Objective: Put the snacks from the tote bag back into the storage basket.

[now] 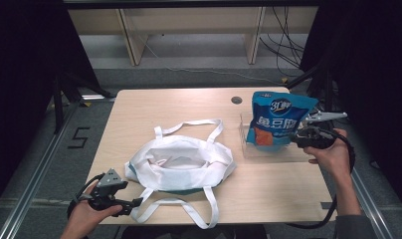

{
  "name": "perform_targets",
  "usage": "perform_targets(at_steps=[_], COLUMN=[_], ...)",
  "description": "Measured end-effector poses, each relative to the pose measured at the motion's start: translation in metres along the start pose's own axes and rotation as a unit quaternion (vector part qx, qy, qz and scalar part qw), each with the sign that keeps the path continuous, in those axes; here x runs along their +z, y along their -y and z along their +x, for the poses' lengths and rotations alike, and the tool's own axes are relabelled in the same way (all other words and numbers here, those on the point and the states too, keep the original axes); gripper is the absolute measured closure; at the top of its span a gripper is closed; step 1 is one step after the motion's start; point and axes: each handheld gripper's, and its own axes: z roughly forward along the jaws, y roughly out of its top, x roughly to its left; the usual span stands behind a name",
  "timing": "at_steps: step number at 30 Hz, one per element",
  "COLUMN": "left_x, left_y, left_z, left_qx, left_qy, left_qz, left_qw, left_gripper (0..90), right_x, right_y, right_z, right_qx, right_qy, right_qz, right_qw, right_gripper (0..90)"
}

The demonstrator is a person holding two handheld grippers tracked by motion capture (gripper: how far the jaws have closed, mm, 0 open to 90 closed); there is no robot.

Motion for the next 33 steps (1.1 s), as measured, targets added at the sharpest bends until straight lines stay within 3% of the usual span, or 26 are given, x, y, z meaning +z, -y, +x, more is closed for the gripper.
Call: perform_targets(at_steps=[1, 2, 3, 4, 5, 6, 7, 8, 9, 10, 11, 12, 13, 16, 19, 22, 23, 25, 26, 33], left_x=[0.0, 0.0, 0.0, -0.001, -0.001, -0.001, -0.001, -0.001, -0.001, -0.001, -0.001, -0.001, -0.001, -0.001, -0.001, -0.001, -0.002, -0.001, -0.001, -0.001], left_y=[0.0, 0.0, 0.0, 0.0, 0.0, 0.0, 0.0, 0.0, 0.0, 0.0, 0.0, 0.0, 0.0, 0.0, 0.0, 0.001, 0.0, 0.0, 0.0, 0.0], left_z=[0.0, 0.0, 0.001, 0.0, 0.001, 0.0, 0.0, 0.001, 0.0, 0.0, 0.0, 0.0, 0.0, 0.0, 0.0, 0.0, 0.0, 0.0, 0.0, -0.001], left_qx=[0.0, -0.002, 0.004, 0.004, 0.005, 0.003, 0.002, 0.01, 0.007, 0.007, 0.007, 0.007, 0.007, 0.006, 0.006, 0.008, 0.009, 0.006, 0.005, 0.001], left_qy=[0.0, 0.002, 0.0, 0.0, 0.0, 0.0, 0.004, 0.004, 0.004, 0.004, 0.004, 0.003, 0.004, 0.003, 0.003, 0.004, 0.003, -0.001, 0.0, 0.005], left_qz=[0.0, -0.002, -0.002, -0.002, -0.001, -0.001, 0.0, 0.001, 0.0, 0.0, 0.0, 0.0, -0.002, 0.001, -0.002, -0.002, -0.001, 0.001, 0.001, -0.001], left_qw=[1.0, 1.0, 1.0, 1.0, 1.0, 1.0, 1.0, 0.9999, 1.0, 1.0, 1.0, 1.0, 1.0, 1.0, 1.0, 1.0, 1.0, 1.0, 1.0, 1.0], left_gripper=[19.2, 19.1, 19.1, 19.2, 19.2, 19.2, 19.1, 19.2, 19.2, 19.2, 19.2, 19.2, 19.1, 19.1, 19.2, 19.1, 19.2, 19.1, 19.2, 19.3], right_x=[0.0, -0.001, 0.001, -0.001, 0.0, 0.001, 0.0, 0.0, 0.001, 0.001, 0.002, 0.002, 0.003, 0.004, 0.006, 0.006, 0.008, 0.009, 0.009, 0.011], right_y=[-0.001, -0.002, -0.002, -0.004, -0.004, -0.004, -0.005, -0.006, -0.006, -0.007, -0.007, -0.008, -0.008, -0.009, -0.01, -0.012, -0.012, -0.013, -0.012, -0.012], right_z=[0.005, 0.005, 0.008, 0.011, 0.012, 0.016, 0.017, 0.021, 0.02, 0.025, 0.026, 0.03, 0.03, 0.039, 0.046, 0.056, 0.056, 0.061, 0.066, 0.08], right_qx=[0.018, 0.008, 0.013, 0.022, 0.012, 0.023, 0.01, 0.025, 0.006, 0.024, 0.015, 0.021, 0.009, 0.017, -0.001, 0.005, -0.009, -0.016, -0.01, -0.031], right_qy=[-0.005, -0.009, -0.012, -0.018, -0.02, -0.023, -0.029, -0.031, -0.033, -0.035, -0.036, -0.041, -0.042, -0.055, -0.064, -0.074, -0.07, -0.077, -0.08, -0.093], right_qz=[0.001, 0.007, -0.005, 0.004, 0.0, -0.005, 0.002, 0.0, -0.002, -0.003, -0.001, -0.001, -0.001, -0.001, 0.005, 0.006, -0.005, -0.002, 0.002, -0.002], right_qw=[0.9998, 0.9999, 0.9998, 0.9996, 0.9997, 0.9995, 0.9995, 0.9992, 0.9994, 0.9991, 0.9992, 0.9989, 0.9991, 0.9983, 0.9979, 0.9972, 0.9975, 0.9969, 0.9967, 0.9952], right_gripper=[55.4, 53.8, 52.0, 51.1, 50.6, 49.7, 48.8, 48.3, 47.3, 46.2, 45.7, 45.2, 44.7, 43.5, 42.7, 42.0, 41.6, 40.8, 40.4, 38.1])
